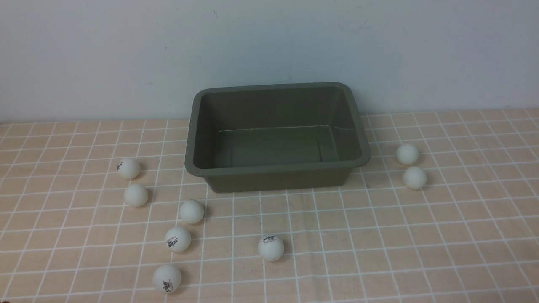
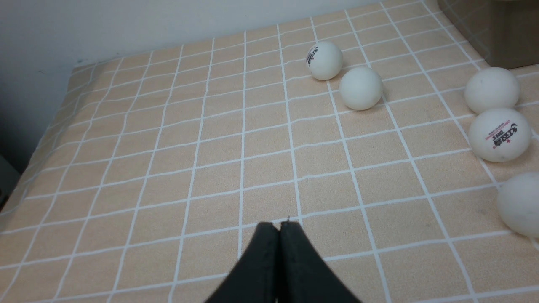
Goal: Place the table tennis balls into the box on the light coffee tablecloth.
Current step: 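Reach for and grasp a ping pong ball on the table beside the basket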
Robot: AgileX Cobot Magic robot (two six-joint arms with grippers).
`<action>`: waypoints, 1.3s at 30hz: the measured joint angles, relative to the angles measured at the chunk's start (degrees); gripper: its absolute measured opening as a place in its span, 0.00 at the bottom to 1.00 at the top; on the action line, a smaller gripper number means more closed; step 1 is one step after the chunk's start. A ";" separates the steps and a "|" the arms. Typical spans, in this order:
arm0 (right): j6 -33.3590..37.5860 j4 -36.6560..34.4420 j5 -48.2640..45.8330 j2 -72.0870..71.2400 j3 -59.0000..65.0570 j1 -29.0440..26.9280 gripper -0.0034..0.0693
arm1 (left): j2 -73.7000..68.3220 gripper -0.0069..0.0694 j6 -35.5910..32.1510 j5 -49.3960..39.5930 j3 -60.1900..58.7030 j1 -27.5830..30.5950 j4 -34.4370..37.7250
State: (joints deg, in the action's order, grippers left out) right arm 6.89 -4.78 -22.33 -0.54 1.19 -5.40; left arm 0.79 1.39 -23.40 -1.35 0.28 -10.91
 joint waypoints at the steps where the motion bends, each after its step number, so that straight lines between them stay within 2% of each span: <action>1: 0.00 0.00 0.00 0.00 0.00 0.00 0.02 | 0.00 0.00 0.00 0.00 0.00 0.00 0.00; 9: 0.00 0.00 0.00 0.00 0.00 0.00 0.02 | 0.00 0.00 0.97 0.00 0.00 0.00 0.83; 14: 0.00 0.00 0.00 0.00 0.00 0.00 0.02 | 0.00 0.00 7.75 0.16 0.00 0.00 8.75; 22: 0.00 0.00 0.00 0.00 0.00 0.00 0.02 | 0.00 0.00 10.80 0.18 0.00 0.00 19.56; 31: 0.00 -0.44 -0.05 0.00 0.00 0.00 0.02 | 0.00 0.00 11.00 2.58 -0.20 0.00 23.50; 34: -2.70 -6.88 -0.05 0.00 0.00 0.00 0.02 | 0.00 0.00 11.89 5.53 -0.20 0.00 25.11; 36: -6.00 -14.48 -0.05 0.00 0.00 0.00 0.02 | 0.00 0.00 12.44 6.15 -0.20 0.00 26.85; 37: -6.34 -15.30 -0.05 0.00 0.00 0.00 0.02 | 0.00 0.00 12.42 6.15 -0.20 0.00 27.28; 39: -9.72 -25.89 0.01 0.00 0.00 0.00 0.02 | 0.00 0.00 12.46 6.15 -0.20 0.00 29.68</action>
State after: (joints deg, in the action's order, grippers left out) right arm -2.82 -30.68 -22.32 -0.54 1.19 -5.40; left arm 0.79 13.86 -17.25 -1.55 0.28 18.77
